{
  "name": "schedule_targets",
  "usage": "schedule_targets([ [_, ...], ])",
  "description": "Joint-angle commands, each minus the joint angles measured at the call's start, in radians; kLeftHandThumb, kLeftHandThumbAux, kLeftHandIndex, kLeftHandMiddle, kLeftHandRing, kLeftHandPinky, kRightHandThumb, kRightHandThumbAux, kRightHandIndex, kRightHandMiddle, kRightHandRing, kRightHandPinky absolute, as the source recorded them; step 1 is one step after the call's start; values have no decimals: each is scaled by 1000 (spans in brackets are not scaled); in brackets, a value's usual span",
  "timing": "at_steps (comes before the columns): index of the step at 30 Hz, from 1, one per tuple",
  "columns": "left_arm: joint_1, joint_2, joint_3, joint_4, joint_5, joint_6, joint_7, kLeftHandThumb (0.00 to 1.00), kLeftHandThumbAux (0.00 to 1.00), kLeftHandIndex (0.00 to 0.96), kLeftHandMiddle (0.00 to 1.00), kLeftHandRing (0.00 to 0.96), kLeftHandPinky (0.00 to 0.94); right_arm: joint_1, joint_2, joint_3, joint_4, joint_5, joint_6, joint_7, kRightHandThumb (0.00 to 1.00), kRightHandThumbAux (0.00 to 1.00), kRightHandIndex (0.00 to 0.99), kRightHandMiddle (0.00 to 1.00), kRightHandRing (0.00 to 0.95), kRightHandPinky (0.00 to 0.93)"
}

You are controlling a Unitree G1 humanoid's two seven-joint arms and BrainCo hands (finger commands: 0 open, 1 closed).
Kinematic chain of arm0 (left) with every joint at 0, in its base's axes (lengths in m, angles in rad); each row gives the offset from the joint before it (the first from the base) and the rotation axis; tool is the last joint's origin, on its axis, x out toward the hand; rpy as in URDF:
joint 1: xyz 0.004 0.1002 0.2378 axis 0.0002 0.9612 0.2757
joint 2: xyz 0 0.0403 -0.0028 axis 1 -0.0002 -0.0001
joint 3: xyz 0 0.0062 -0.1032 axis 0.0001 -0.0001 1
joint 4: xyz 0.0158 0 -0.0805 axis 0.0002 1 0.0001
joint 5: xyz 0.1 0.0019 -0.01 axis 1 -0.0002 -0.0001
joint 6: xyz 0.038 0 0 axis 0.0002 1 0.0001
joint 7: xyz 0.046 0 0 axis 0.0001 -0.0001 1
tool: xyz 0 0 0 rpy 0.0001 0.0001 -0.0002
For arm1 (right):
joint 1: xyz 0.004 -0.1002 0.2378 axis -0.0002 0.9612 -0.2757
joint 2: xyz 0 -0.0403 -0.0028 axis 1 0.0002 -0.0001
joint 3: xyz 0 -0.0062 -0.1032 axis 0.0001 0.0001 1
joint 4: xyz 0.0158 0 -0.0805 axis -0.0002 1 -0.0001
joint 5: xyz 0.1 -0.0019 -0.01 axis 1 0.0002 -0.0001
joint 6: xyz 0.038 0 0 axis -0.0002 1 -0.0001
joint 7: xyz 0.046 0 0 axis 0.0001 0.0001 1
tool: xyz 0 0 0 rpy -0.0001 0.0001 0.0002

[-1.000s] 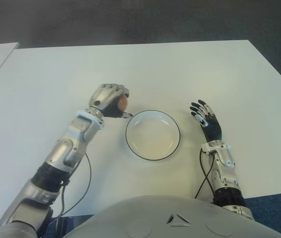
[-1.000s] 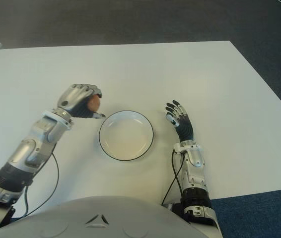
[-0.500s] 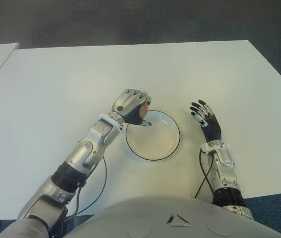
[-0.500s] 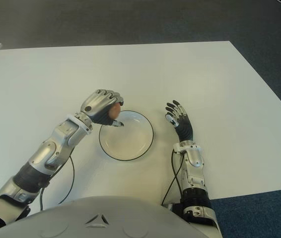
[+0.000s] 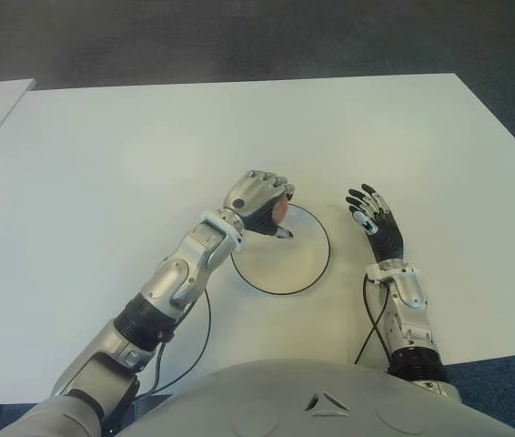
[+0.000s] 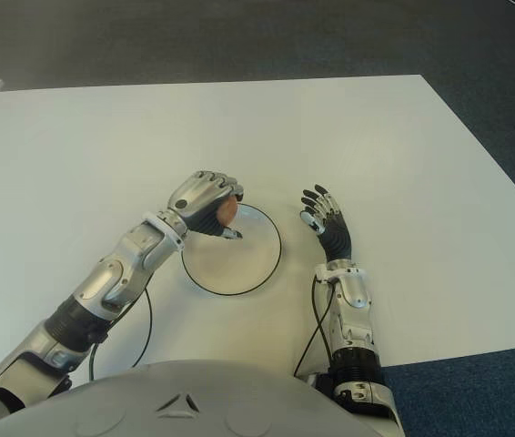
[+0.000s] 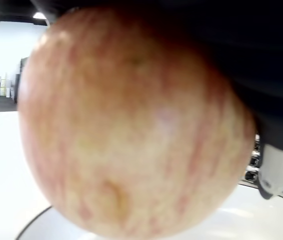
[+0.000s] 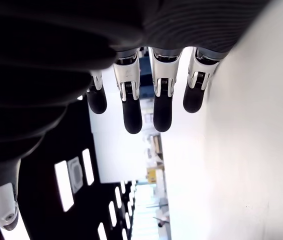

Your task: Put the apples into the plate.

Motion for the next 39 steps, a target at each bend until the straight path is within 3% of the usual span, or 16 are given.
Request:
schedule_targets([
  [1, -15, -6, -17, 27, 18, -16, 18, 857, 663, 405, 534, 787, 731, 55, 15, 16, 24, -18, 92, -17, 219, 588, 107, 218, 183, 151],
  [20, 9, -50, -63, 56, 26, -2, 16, 857, 663, 405, 545, 827, 823, 85, 30, 29, -40, -24, 113, -46, 237, 577, 115, 236, 196, 150],
  [33, 28, -44, -90, 62, 56, -14, 38, 855, 663, 405, 525, 793, 778, 90, 32, 31, -50, -31, 97, -50, 234, 576, 122, 260, 211, 154],
  [39, 43, -49, -115, 82, 66, -13, 57, 854, 663, 405, 521, 785, 775, 88, 29, 31, -50, -34, 98, -49, 210, 580, 114, 256, 203, 108],
])
